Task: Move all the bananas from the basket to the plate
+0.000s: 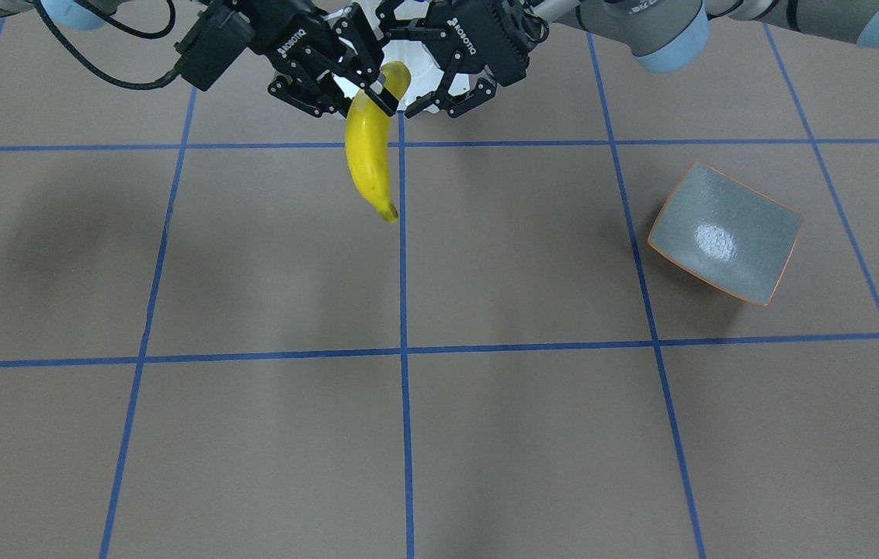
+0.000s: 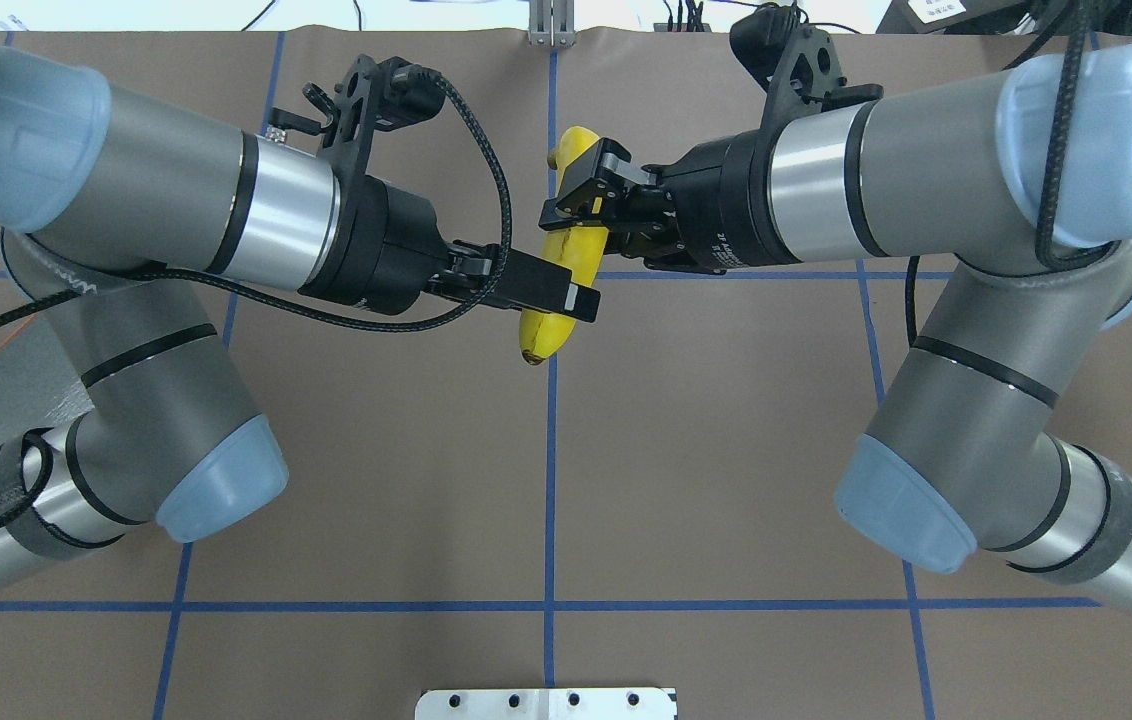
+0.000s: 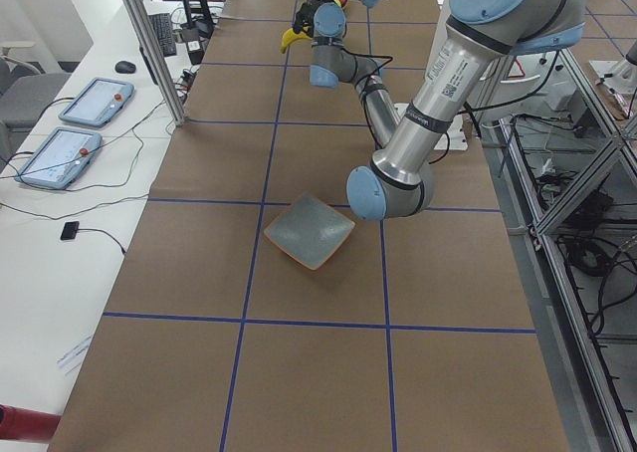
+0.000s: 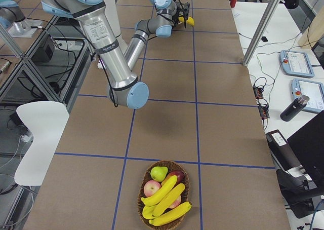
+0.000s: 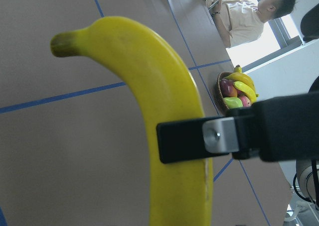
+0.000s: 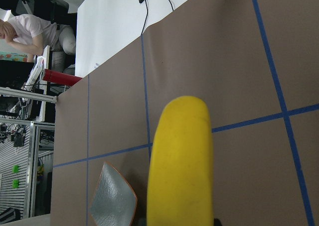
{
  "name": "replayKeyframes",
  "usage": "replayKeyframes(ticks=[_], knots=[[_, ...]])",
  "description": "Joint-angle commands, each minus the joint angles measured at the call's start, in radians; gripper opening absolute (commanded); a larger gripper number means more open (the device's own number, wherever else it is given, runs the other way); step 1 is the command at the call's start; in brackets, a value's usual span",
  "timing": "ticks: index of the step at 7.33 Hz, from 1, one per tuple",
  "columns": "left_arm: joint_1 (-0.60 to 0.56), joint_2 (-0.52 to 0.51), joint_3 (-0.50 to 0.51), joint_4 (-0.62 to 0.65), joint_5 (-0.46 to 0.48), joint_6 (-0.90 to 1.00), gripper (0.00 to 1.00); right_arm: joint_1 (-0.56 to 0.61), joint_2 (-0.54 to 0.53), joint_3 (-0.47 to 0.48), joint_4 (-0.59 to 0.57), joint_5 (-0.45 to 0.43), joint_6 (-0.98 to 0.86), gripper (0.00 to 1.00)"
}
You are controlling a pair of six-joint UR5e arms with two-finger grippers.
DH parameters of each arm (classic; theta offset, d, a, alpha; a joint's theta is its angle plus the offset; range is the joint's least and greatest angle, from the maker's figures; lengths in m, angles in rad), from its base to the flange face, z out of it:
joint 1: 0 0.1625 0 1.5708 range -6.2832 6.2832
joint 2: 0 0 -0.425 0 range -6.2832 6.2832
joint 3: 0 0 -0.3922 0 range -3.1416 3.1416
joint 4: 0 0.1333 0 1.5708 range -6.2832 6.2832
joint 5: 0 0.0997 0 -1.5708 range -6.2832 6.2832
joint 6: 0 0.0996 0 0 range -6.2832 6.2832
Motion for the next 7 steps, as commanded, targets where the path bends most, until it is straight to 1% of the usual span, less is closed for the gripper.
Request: replayKeyframes(ticks=[1,2,3,4,5,7], knots=[[0.006,-0.006,-0.002,-0.001,-0.001,-0.002,0.51,-0.02,0.003,0.003,0.0,0.0,-0.002,0.0],[0.009,-0.008,-0.003,-0.001,-0.001,0.0,0.18,-0.02,0.009,0.003,0.0,0.0,-0.002,0.0],[0.009,-0.008,-0.009,-0.001,-0.001,0.002,0.0,-0.02,0.009,0.001,0.008,0.002,-0.005,0.09],[0.009,-0.006,-0.011,-0.001,-0.001,0.005,0.0,-0.02,0.006,-0.003,0.053,0.003,-0.005,0.4],[0.009,-0.006,-0.011,-0.001,-0.001,0.005,0.0,-0.017,0.002,-0.003,0.064,-0.001,-0.009,0.99],[0.009,-0.003,-0.009,0.001,-0.001,0.003,0.0,0.021,0.0,-0.002,0.064,0.008,-0.041,1.0]])
